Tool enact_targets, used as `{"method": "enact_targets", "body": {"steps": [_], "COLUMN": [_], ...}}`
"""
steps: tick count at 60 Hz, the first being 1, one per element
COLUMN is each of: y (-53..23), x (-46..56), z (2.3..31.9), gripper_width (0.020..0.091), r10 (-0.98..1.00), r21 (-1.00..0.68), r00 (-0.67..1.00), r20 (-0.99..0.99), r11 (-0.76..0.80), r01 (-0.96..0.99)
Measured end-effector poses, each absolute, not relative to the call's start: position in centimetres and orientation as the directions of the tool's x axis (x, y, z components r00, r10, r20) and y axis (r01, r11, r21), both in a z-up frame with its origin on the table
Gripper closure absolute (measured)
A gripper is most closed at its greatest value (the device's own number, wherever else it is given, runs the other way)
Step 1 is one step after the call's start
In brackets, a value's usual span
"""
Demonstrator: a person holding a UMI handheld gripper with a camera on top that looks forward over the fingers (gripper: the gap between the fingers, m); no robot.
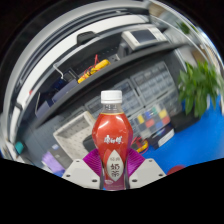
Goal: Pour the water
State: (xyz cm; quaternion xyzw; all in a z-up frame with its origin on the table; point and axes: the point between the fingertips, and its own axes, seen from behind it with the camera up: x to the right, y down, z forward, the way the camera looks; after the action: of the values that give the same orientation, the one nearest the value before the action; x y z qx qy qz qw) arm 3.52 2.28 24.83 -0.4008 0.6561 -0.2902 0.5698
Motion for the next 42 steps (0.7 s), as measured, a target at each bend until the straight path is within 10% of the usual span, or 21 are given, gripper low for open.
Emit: {"method": "enact_targets", "body": {"steps": [16,34,42], "y": [-7.5,-11.1,-11.2], "x": [4.8,4.7,4.7], "z": [18.8,8.1,8.8], "gripper_width": [0.0814,0.0827,0.08], "r10": [-0.991,-0.994,-0.993], "r21": [-0.96,-0.932,-0.956], "r00": [-0.096,-0.098,-0.1], "r20": [-0.092,-0.037,-0.06], "r11": [0.114,0.07,0.085], "r01": [-0.257,-0.356,-0.28]}}
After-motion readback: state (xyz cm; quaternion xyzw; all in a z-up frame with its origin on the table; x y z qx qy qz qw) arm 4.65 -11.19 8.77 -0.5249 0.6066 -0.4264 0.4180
